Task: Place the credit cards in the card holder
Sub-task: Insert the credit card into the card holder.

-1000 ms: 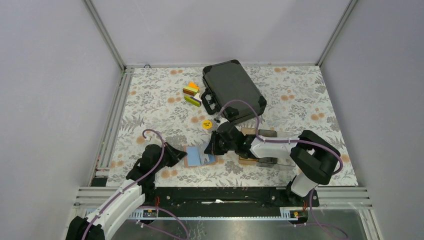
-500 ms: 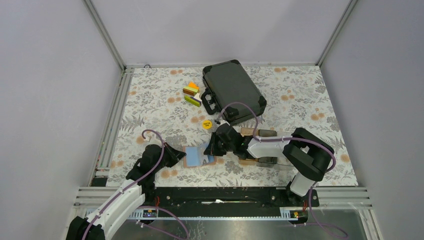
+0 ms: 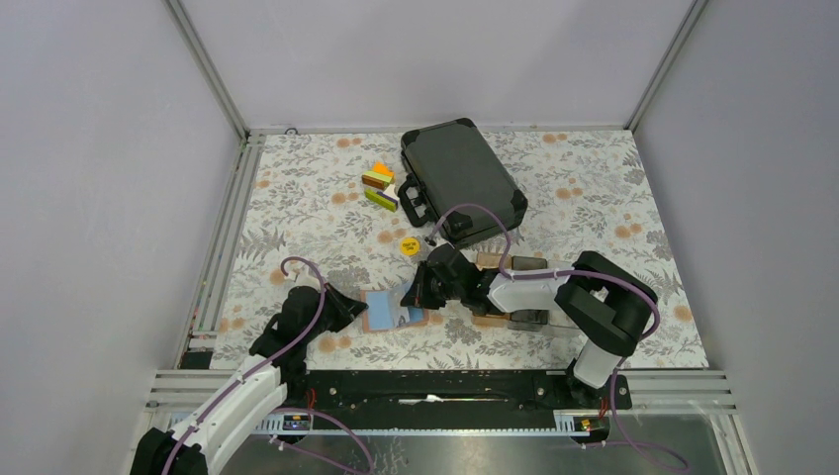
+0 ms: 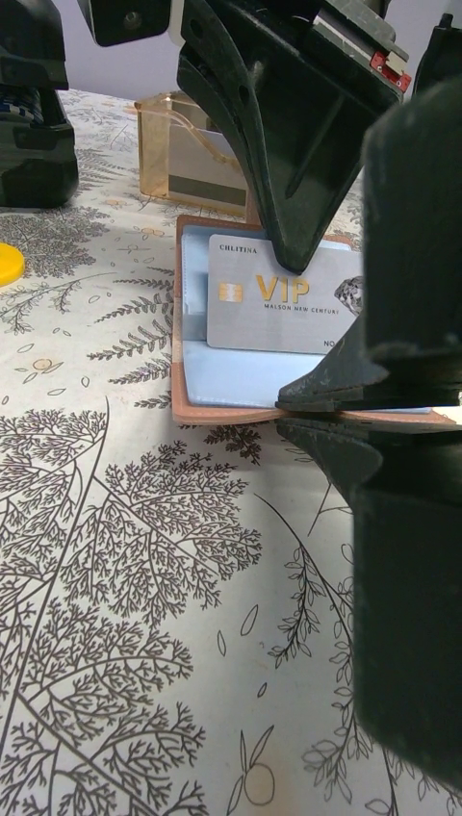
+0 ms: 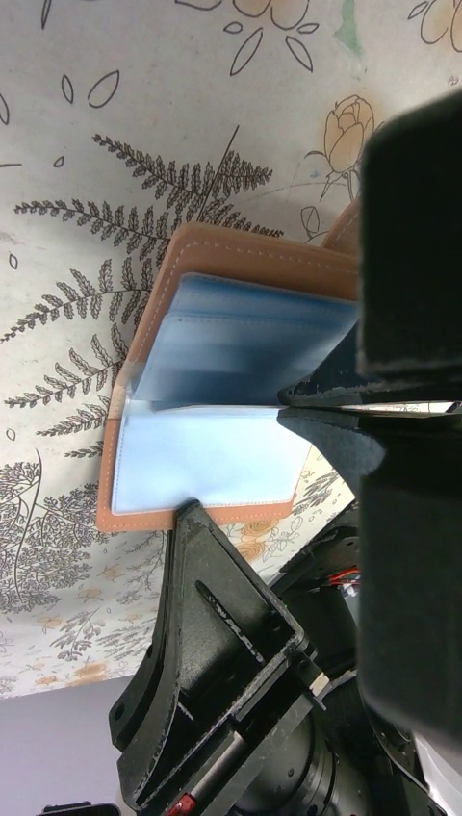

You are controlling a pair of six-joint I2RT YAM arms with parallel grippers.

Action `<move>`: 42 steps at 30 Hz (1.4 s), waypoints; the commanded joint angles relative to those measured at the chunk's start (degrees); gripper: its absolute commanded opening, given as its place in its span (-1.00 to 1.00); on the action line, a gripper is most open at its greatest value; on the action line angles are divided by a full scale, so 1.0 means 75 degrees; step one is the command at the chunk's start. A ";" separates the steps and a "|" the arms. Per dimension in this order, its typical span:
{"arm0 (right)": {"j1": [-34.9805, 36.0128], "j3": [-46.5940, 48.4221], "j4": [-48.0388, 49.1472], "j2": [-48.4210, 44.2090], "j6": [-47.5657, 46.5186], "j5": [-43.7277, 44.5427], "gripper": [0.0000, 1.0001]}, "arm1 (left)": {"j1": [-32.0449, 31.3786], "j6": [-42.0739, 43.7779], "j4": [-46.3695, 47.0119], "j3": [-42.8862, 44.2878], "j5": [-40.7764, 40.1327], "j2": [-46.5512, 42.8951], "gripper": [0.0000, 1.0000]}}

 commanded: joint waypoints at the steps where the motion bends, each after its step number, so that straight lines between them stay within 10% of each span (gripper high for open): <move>1: -0.0068 -0.0061 0.0022 -0.0143 0.0054 -0.0028 -1.00 | -0.0009 0.0109 0.0137 0.0024 -0.0046 -0.0078 -1.00; 42: -0.0025 -0.0339 0.0769 0.0871 0.0167 0.0828 -1.00 | -0.0009 0.0114 -0.0028 0.0039 -0.0086 -0.0176 -1.00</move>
